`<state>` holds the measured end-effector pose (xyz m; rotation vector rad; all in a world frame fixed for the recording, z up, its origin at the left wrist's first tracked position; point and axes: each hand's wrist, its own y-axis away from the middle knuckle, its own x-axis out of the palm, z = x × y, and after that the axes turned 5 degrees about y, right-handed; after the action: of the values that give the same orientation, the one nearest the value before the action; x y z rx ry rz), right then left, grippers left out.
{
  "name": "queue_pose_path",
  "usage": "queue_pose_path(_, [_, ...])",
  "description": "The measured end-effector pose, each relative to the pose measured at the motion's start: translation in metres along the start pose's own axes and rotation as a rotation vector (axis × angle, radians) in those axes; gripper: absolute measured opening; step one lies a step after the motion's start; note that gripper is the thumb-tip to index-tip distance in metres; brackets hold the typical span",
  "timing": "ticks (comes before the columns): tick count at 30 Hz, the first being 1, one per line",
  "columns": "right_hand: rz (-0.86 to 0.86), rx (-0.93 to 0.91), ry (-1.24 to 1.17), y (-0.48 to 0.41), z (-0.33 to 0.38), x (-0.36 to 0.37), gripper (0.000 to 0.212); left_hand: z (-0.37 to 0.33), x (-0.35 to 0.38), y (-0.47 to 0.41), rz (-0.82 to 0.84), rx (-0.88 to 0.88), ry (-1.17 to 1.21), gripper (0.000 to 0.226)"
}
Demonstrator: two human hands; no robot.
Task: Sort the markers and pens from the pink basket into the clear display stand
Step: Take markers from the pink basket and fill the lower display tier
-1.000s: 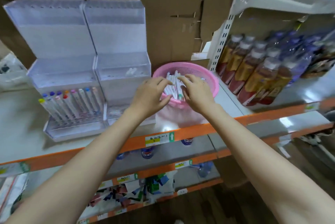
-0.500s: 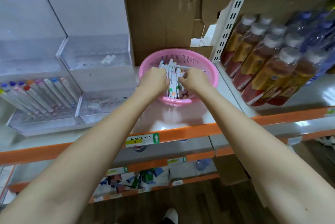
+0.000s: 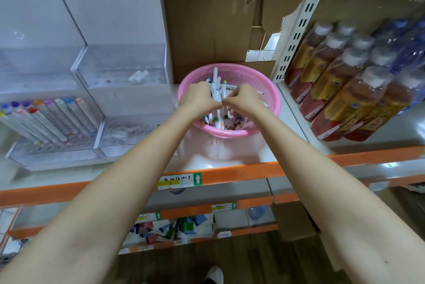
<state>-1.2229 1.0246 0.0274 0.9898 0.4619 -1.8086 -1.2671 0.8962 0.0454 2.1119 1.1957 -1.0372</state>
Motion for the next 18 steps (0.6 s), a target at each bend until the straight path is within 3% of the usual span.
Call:
queue_pose_path(3, [0.008,-0.038,-0.133,0.003,0.003,0.003,0.014,0.000,0.000,0.005,-0.038,0.059,0.091,0.006])
queue_pose_path(7, [-0.037,-0.142,-0.176,0.004,0.004,0.003,0.016,0.004,-0.004,0.010,-0.148,0.150,0.272,0.038])
queue_pose_path(10, [-0.089,-0.253,-0.206,0.009,0.011,-0.002,0.027,0.003,-0.010,0.019,-0.161,0.214,0.486,0.046])
queue_pose_path(14, [-0.063,-0.361,-0.289,0.022,0.025,-0.011,0.048,0.006,-0.020,0.031,-0.203,0.298,0.514,0.055])
queue_pose_path(18, [-0.097,-0.429,-0.414,0.041,0.038,-0.019,0.055,0.009,-0.037,0.047,-0.273,0.419,0.509,0.060])
